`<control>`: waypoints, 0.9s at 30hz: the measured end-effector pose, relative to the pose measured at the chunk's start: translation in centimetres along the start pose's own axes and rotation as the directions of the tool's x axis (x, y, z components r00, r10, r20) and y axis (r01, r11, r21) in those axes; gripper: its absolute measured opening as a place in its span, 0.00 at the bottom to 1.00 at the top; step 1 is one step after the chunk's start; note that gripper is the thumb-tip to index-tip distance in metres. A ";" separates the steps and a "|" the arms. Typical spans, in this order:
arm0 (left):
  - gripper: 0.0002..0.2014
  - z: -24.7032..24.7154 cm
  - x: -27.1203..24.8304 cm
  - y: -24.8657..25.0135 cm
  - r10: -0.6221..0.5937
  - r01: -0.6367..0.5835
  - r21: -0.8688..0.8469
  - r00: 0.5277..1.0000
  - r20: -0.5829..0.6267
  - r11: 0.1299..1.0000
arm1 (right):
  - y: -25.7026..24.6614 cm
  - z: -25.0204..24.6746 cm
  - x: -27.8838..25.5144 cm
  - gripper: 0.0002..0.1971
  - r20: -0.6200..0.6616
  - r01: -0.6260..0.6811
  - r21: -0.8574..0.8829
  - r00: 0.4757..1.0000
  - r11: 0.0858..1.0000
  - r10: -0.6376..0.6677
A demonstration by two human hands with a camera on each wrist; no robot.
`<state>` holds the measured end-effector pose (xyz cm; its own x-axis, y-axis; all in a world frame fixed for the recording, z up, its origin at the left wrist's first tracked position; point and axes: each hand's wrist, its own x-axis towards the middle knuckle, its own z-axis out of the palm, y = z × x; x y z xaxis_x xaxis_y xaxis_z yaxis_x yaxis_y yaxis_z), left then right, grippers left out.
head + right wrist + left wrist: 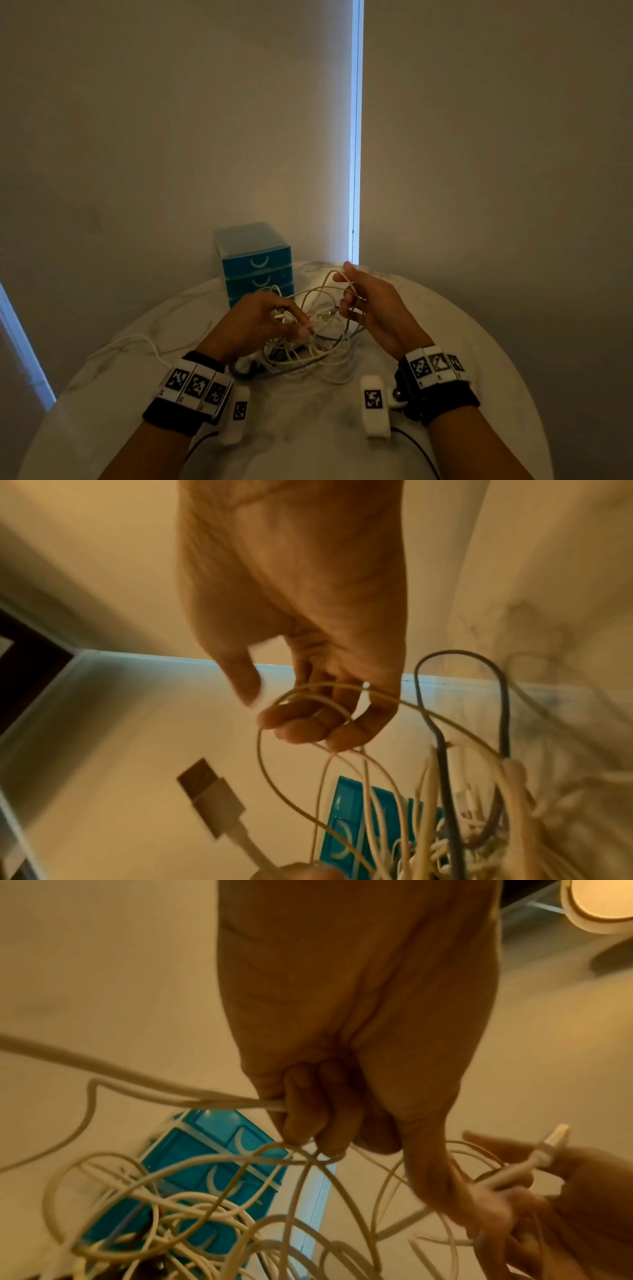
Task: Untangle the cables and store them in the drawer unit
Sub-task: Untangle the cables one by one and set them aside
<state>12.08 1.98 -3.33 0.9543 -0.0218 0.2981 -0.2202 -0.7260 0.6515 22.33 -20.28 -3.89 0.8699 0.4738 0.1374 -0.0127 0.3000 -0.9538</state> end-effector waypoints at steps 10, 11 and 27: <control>0.25 0.0 1.0 -1.0 -0.096 0.090 -0.033 0.955 -0.282 0.995 | 1.2 1.8 0.4 0.11 0.126 0.209 -0.170 0.974 0.963 -0.189; 0.25 0.1 1.0 -1.5 -0.097 0.116 0.061 0.961 -0.257 0.991 | 1.2 1.9 0.2 0.12 0.216 0.175 -0.170 0.967 0.970 -0.136; 0.12 -2.4 0.2 -1.4 -0.242 -0.068 -0.422 0.731 -0.638 0.904 | 1.5 3.3 -1.2 0.12 0.485 0.235 -0.533 0.872 0.813 0.066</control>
<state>12.10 4.67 -2.52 0.6218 0.5985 0.5051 -0.3495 -0.3651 0.8629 19.68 -17.66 -4.64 0.5188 0.8343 0.1865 0.4570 -0.0863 -0.8853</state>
